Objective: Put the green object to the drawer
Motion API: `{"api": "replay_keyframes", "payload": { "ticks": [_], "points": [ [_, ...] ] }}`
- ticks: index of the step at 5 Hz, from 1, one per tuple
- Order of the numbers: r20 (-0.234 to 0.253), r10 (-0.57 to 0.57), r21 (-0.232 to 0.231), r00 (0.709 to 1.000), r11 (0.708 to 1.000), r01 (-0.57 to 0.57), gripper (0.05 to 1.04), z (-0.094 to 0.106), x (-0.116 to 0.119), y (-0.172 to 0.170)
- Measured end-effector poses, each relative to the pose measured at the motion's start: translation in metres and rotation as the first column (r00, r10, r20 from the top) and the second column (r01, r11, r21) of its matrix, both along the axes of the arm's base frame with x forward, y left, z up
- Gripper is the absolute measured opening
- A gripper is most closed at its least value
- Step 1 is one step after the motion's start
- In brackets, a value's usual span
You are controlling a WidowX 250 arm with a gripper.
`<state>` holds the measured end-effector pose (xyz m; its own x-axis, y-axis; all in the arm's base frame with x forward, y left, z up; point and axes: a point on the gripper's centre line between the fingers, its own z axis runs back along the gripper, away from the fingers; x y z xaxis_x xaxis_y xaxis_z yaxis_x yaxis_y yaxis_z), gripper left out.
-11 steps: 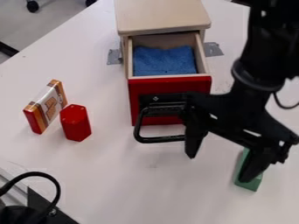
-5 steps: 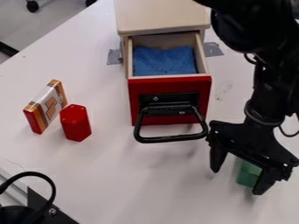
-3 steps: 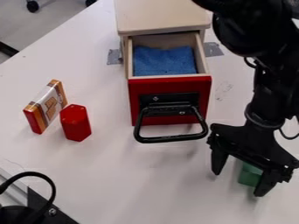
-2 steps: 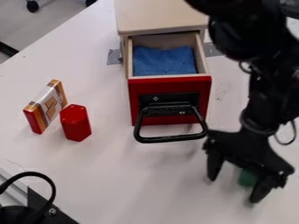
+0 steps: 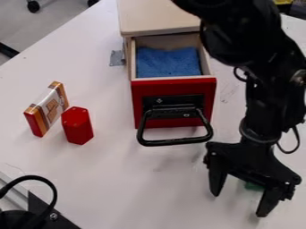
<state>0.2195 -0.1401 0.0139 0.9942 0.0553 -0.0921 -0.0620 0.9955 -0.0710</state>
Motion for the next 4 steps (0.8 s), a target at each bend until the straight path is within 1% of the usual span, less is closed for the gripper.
{"api": "replay_keyframes", "payload": {
  "ticks": [1,2,3,4],
  "points": [
    [-0.004,0.018,-0.03,1.0,0.999,-0.018,1.0,0.003,0.0,-0.003],
    [0.008,0.042,-0.038,0.999,0.998,-0.042,1.0,0.001,0.003,0.001],
    [0.028,0.066,-0.022,0.997,0.998,-0.065,1.0,0.001,0.008,0.004],
    [0.066,0.086,-0.042,0.994,0.996,-0.083,1.0,0.006,0.017,0.0]
  ]
}}
